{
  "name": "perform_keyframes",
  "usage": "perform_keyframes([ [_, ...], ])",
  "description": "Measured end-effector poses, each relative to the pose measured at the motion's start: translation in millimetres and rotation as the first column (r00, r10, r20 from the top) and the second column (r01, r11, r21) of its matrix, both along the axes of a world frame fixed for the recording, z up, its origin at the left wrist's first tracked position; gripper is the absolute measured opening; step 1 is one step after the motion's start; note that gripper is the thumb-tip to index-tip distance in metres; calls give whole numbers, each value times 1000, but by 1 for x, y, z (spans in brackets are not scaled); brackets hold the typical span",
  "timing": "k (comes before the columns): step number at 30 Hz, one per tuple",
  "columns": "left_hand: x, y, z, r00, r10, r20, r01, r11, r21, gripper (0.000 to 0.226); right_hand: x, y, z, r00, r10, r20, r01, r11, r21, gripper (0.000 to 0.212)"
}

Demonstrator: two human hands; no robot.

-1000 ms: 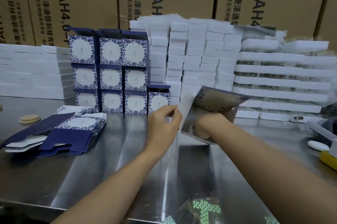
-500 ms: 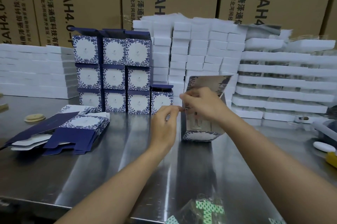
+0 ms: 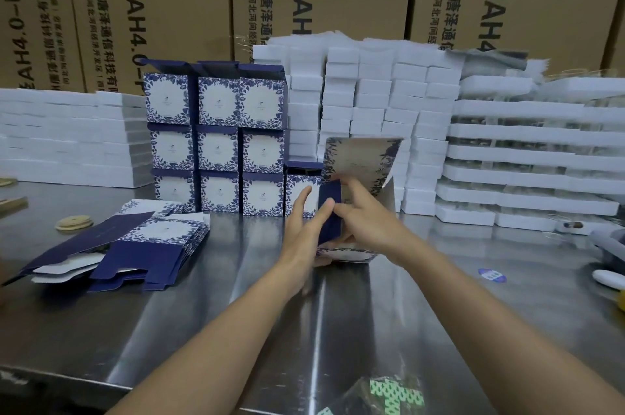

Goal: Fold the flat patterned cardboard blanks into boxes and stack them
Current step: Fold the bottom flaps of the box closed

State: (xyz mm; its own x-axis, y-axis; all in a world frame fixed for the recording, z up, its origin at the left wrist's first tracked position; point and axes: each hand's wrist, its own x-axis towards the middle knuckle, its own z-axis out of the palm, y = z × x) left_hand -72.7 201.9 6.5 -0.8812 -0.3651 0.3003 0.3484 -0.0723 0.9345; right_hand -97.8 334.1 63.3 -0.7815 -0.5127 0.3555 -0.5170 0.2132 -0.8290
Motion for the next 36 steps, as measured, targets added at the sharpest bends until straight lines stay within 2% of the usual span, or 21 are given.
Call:
perform_keyframes([
  [4,-1,-2,2,999,4,-40,-5,1000,-23,55,-2,-4,-2,997,34,-74,-34,999,-10,41],
  [8,2,-9,3,997,68,21,-66,994,-90,29,-6,-8,3,993,85,-78,-75,989,126,40],
  [10,1,-12,1,991,129,38,-124,985,-117,37,-7,-11,6,994,82,-70,-70,984,164,36],
  [12,-4,-14,-2,986,162,31,-160,985,-65,40,-8,-14,7,994,41,-104,-21,983,184,29],
  [14,-10,-17,-5,988,150,24,-151,988,30,29,-8,-18,4,981,-37,-192,76,976,202,23],
  [15,-13,-19,-7,988,151,26,-152,985,81,20,-8,-19,1,954,-96,-284,159,965,207,22],
  [17,-17,-21,-10,982,182,53,-188,968,166,13,-2,-20,-9,822,-201,-533,333,929,163,20],
  [19,-20,-22,-12,970,231,79,-243,940,240,17,9,-20,-23,680,-181,-711,335,939,81,15],
  [21,-20,-24,-12,952,285,107,-305,897,320,25,21,-20,-40,629,-158,-761,327,942,75,6],
  [23,-18,-25,-13,949,291,119,-314,863,395,28,26,-21,-54,705,-206,-679,381,917,117,34],
  [25,-16,-23,-13,954,275,115,-297,842,449,23,23,-21,-62,816,-269,-512,391,909,146,48],
  [28,-13,-19,-10,963,234,136,-270,794,545,26,19,-20,-66,917,-261,-301,312,940,138,50],
  [30,-11,-16,-8,972,176,158,-236,771,592,32,18,-21,-66,981,-194,-6,194,980,35,49],
  [32,-10,-12,-8,980,88,178,-177,795,580,42,18,-22,-64,960,-104,259,133,987,-95,47],
  [33,-8,-9,-8,981,51,188,-149,820,553,47,18,-23,-63,938,-71,339,130,979,-155,45],
  [36,-6,-2,-9,982,25,188,-105,896,431,46,16,-24,-58,910,-30,413,165,941,-296,34],
])
